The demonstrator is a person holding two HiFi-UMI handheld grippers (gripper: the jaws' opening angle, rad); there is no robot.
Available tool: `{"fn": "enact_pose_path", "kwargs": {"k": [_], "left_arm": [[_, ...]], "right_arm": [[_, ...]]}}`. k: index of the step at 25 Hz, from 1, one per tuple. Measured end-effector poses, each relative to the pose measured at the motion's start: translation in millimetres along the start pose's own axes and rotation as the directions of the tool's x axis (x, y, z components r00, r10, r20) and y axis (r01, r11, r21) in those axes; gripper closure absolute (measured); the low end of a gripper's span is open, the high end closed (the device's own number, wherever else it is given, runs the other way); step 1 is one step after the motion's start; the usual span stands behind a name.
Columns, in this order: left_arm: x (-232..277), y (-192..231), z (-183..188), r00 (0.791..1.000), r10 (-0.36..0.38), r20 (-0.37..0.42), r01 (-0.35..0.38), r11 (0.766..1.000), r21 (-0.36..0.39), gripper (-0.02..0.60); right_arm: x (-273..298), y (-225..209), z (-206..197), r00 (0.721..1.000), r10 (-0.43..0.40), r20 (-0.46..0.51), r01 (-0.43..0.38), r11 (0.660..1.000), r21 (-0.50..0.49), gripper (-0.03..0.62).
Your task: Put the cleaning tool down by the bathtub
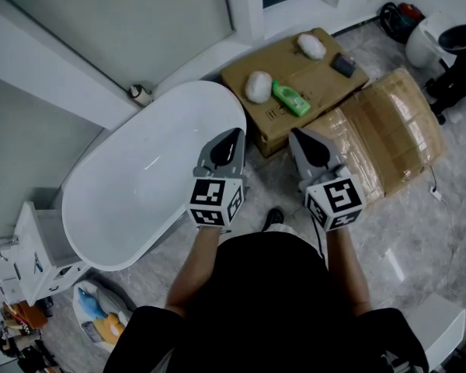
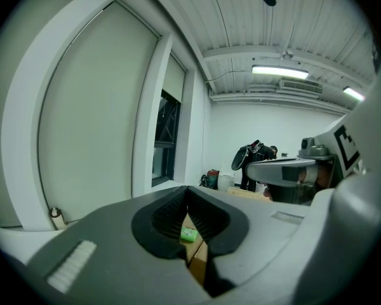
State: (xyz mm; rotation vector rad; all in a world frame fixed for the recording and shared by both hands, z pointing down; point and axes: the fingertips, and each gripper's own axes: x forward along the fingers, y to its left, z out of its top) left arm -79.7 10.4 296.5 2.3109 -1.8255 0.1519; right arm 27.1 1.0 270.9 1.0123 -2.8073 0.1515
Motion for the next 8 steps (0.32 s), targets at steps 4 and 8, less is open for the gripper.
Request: {"fn": "enact_pose_path", "kwargs": {"k": [4, 8], "left_arm": [[0.7, -0.7, 0.0, 1.0, -0.003, -0.003, 0.003, 1.0, -0.001, 0.583], [3.2, 1.4, 2.2, 1.0, 0.002, 0.002, -0.002, 1.0, -0.009, 0.583]], "right_arm": [[0.0, -0.3, -2.5, 1.0, -0.001, -0.006, 0.001, 1.0, 0.002, 0.588], [1.7, -4.2, -3.2, 1.0, -0.009, -0.008, 0.009, 1.0, 0.004, 0.588]]}}
